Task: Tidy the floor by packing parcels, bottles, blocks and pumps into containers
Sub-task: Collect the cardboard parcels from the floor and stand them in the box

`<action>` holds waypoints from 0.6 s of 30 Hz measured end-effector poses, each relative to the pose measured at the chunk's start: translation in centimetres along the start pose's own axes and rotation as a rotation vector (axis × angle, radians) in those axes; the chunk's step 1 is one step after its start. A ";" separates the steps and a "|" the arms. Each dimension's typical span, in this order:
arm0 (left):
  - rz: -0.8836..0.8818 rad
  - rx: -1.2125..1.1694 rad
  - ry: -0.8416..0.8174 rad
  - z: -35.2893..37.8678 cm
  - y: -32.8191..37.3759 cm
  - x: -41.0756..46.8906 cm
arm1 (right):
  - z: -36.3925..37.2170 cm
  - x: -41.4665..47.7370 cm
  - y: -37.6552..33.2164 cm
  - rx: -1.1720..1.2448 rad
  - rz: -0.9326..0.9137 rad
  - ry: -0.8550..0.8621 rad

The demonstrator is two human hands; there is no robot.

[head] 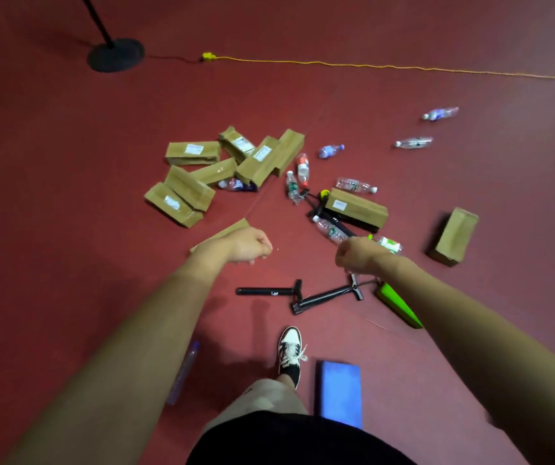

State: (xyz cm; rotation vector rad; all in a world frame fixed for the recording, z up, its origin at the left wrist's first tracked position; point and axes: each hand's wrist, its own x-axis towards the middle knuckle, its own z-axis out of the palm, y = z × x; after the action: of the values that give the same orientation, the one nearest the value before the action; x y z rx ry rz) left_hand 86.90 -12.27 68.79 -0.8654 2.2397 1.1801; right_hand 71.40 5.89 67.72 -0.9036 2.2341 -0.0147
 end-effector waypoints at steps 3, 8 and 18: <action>0.035 0.037 -0.055 -1.8 3.6 5.4 | -2.8 2.7 2.8 0.009 0.099 0.015; 0.109 0.153 -0.149 -3.7 10.6 12.3 | -6.5 5.8 7.9 0.119 0.209 0.045; 0.194 0.254 -0.281 -2.4 23.2 25.6 | -11.4 11.3 21.7 0.397 0.407 0.065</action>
State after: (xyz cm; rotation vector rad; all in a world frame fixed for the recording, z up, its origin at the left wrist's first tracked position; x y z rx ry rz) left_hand 52.36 -12.25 66.39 -0.3658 2.2101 0.9979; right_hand 45.59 12.65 63.57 -0.2339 2.3214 -0.2912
